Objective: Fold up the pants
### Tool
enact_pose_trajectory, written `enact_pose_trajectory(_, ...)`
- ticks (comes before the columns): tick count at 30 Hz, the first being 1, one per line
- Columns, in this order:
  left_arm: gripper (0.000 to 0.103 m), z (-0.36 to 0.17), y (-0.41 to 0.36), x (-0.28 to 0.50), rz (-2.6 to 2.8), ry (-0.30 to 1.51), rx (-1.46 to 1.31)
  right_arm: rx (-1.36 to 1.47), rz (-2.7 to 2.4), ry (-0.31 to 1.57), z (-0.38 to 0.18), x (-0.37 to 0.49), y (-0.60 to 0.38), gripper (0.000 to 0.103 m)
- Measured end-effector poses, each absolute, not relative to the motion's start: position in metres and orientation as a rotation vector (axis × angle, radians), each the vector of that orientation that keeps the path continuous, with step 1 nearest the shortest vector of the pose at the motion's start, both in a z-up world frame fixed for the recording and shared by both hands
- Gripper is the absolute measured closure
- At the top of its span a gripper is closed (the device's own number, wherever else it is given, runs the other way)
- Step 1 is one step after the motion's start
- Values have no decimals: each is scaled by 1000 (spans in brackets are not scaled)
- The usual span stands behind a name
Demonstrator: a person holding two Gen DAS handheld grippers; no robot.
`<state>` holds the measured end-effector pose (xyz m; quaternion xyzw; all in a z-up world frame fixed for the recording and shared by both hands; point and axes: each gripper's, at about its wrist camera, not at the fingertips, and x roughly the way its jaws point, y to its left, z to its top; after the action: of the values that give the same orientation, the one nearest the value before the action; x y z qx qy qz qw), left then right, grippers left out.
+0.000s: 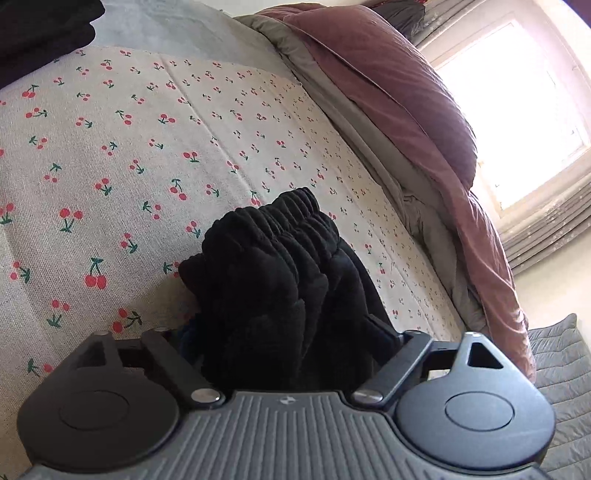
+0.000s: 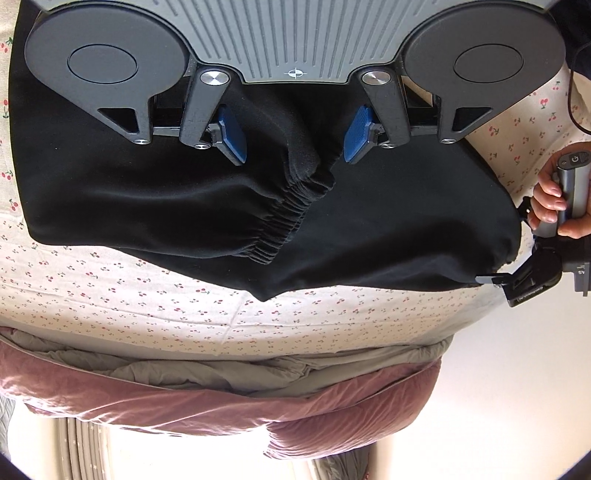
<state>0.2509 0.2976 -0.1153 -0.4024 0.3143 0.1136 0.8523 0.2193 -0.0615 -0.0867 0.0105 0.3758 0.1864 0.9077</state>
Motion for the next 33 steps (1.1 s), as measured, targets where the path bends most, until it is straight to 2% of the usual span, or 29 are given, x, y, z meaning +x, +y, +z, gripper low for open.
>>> enact_pose_trajectory(1,60,-114,296,251,256,663,-812,12,387,785,-88,219,-60,44)
enact_pose_trajectory(2,75,-113,297,249,260,646,-813,2,389,795,-90,220,-59,44)
enact_pose_trajectory(5,81,-100,298,240,239,570,-865,46,381,815,-92,223,-66,44)
enact_pose_trajectory(14,84,-22,211,223,-2,325,-592,293,357,874,-99,240,-105,44)
enact_pose_trajectory(18,85,0,171,213,-119,277,-528,244,384,894,-112,243,-95,42)
enact_pose_trajectory(26,85,15,113,206,-226,233,-368,270,482,896,-77,219,-108,43)
enact_pose_trajectory(30,85,15,83,212,-249,250,-349,387,421,863,-61,212,-143,35)
enact_pose_trajectory(33,85,19,59,220,-270,252,-341,471,326,861,-58,211,-178,34)
